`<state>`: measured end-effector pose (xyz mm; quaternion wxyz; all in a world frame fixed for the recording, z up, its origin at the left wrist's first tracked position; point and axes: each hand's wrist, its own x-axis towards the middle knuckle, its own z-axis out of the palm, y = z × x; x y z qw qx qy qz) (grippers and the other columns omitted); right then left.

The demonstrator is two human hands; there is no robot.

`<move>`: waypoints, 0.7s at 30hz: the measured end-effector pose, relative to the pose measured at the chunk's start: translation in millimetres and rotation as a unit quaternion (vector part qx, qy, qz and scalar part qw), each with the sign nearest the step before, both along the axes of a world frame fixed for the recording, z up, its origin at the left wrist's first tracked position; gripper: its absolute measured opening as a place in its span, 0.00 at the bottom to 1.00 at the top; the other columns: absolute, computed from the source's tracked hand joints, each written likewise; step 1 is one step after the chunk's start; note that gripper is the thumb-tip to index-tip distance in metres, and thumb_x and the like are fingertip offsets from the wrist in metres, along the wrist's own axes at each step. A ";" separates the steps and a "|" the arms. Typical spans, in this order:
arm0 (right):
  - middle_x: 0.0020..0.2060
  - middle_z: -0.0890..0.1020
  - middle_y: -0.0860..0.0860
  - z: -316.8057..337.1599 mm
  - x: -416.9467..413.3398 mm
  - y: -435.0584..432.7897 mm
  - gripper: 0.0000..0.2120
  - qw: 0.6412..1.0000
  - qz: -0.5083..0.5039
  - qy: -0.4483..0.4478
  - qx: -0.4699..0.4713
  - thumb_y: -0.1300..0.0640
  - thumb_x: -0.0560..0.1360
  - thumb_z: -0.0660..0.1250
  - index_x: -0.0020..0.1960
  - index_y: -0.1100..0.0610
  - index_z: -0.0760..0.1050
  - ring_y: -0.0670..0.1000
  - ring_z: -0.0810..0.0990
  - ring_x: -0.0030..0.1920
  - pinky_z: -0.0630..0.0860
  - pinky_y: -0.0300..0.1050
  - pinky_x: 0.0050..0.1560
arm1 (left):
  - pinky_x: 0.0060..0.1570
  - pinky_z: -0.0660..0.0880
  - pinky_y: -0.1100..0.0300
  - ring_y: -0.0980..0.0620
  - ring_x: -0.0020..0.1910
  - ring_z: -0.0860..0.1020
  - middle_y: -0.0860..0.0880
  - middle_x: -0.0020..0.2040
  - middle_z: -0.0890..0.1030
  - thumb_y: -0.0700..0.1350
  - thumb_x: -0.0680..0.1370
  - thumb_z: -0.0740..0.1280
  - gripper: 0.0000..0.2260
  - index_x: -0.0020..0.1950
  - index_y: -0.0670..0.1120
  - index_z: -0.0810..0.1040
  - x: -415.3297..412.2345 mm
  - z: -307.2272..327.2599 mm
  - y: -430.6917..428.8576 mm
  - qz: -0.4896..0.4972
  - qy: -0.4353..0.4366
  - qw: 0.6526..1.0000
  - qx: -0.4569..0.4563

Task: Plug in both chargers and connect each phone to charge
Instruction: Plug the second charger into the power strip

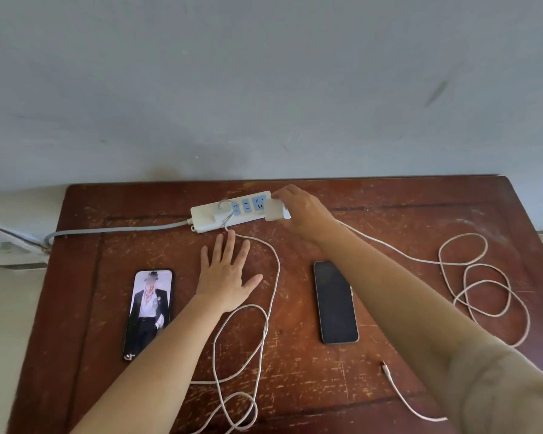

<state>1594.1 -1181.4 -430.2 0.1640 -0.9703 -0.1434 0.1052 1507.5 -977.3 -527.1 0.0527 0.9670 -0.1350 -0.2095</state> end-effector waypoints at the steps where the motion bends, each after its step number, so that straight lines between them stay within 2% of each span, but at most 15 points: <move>1: 0.64 0.78 0.59 1.0 2.3 -0.1 0.23 1.000 0.010 0.002 -0.006 0.63 0.74 0.73 0.68 0.62 0.75 0.60 0.81 0.57 0.80 0.53 0.55 | 0.76 0.41 0.36 0.40 0.80 0.37 0.43 0.82 0.36 0.73 0.76 0.45 0.39 0.81 0.54 0.40 0.0 -0.8 0.4 0.000 -0.001 1.000 0.002; 7: 0.66 0.76 0.56 16.0 18.1 6.4 0.26 0.990 0.098 0.027 -0.093 0.60 0.74 0.73 0.71 0.56 0.74 0.57 0.78 0.60 0.79 0.51 0.56 | 0.76 0.41 0.37 0.41 0.80 0.37 0.45 0.82 0.36 0.74 0.75 0.43 0.40 0.81 0.55 0.40 0.6 -4.3 1.6 0.001 -0.003 1.000 -0.001; 14: 0.62 0.81 0.52 35.9 46.3 28.6 0.26 0.974 0.149 0.068 -0.157 0.53 0.72 0.76 0.69 0.53 0.75 0.54 0.79 0.58 0.78 0.49 0.56 | 0.76 0.41 0.37 0.41 0.80 0.37 0.44 0.82 0.36 0.74 0.74 0.42 0.40 0.81 0.55 0.39 0.1 -5.3 3.1 -0.004 -0.004 1.000 -0.005; 18: 0.56 0.83 0.53 39.6 52.9 36.9 0.23 0.970 0.152 0.077 -0.174 0.51 0.71 0.77 0.63 0.54 0.77 0.54 0.80 0.54 0.78 0.48 0.50 | 0.75 0.37 0.36 0.41 0.79 0.33 0.44 0.79 0.29 0.74 0.74 0.37 0.39 0.79 0.54 0.33 -2.6 -8.9 3.8 -0.012 -0.004 1.000 -0.003; 21: 0.57 0.83 0.53 39.6 52.6 34.7 0.24 0.973 0.147 0.076 -0.163 0.51 0.71 0.77 0.64 0.54 0.77 0.53 0.79 0.54 0.77 0.46 0.49 | 0.74 0.34 0.36 0.40 0.78 0.30 0.43 0.76 0.24 0.73 0.74 0.33 0.38 0.76 0.54 0.26 -4.7 -12.1 4.4 -0.020 0.000 1.000 0.003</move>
